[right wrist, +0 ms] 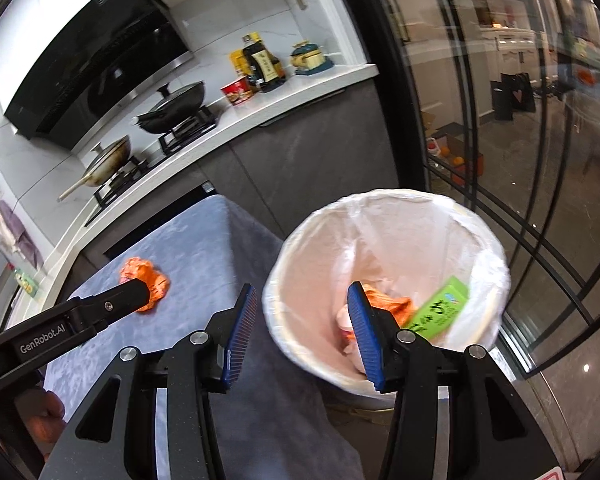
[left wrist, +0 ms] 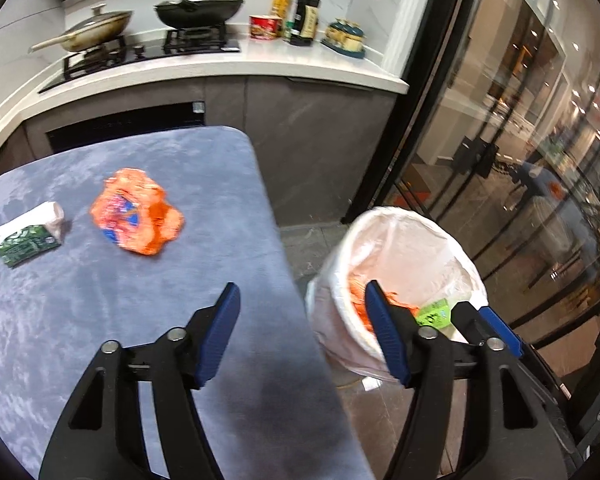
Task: Collect trash
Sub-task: 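Move both tools back over the table toward the orange wrapper and milk carton, then grasp the crumpled orange wrapper with the right tool while the left tool grasps the green milk carton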
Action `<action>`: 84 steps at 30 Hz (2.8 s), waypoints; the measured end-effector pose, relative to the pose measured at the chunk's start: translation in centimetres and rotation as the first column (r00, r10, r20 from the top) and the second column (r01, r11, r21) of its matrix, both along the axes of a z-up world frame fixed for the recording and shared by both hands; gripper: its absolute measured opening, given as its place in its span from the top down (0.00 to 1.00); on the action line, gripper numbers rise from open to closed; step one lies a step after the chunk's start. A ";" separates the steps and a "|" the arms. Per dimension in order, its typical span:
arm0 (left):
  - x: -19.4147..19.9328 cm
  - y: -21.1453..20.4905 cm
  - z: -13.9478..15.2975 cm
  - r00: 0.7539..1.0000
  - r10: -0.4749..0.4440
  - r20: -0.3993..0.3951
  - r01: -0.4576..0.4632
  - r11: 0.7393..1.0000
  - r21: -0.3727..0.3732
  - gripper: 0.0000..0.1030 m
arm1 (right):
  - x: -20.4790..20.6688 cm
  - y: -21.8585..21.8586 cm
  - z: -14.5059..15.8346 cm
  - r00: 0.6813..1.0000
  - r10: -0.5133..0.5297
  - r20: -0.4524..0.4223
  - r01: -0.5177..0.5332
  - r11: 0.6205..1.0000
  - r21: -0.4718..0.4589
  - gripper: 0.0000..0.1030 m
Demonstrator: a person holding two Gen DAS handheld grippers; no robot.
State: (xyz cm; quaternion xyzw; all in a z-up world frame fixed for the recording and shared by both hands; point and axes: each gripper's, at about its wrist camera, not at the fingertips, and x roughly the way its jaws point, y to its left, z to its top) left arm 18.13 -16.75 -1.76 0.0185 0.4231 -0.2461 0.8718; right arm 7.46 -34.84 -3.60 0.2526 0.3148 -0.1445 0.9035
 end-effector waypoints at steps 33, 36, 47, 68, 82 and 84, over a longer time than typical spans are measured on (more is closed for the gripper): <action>12.0 27.3 -4.1 0.950 0.289 0.116 -0.305 0.938 0.165 0.14 | 16.2 18.4 -2.4 0.952 0.296 -0.085 -0.298 0.954 -0.020 0.49; 13.3 28.3 -4.8 0.955 0.263 0.137 -0.284 0.944 0.170 0.11 | 17.9 19.1 -3.0 0.950 0.299 -0.094 -0.302 0.953 -0.024 0.49; 17.9 29.6 -8.6 0.981 0.093 0.169 -0.127 0.971 0.204 0.08 | 22.4 19.8 -5.6 0.939 0.317 -0.131 -0.317 0.948 0.021 0.49; 20.5 28.8 -8.6 0.988 -0.032 0.149 0.023 0.998 0.059 0.28 | 23.4 21.6 -5.9 0.917 0.384 -0.112 -0.382 0.923 0.034 0.91; 17.7 27.0 -8.1 0.984 -0.022 0.175 0.009 0.997 0.071 0.17 | 22.6 20.1 -5.0 0.930 0.364 -0.059 -0.358 0.929 0.089 0.91; 18.6 27.0 -8.3 0.986 -0.004 0.166 -0.010 0.996 0.087 0.17 | 22.6 19.8 -5.1 0.931 0.360 -0.057 -0.354 0.930 0.095 0.91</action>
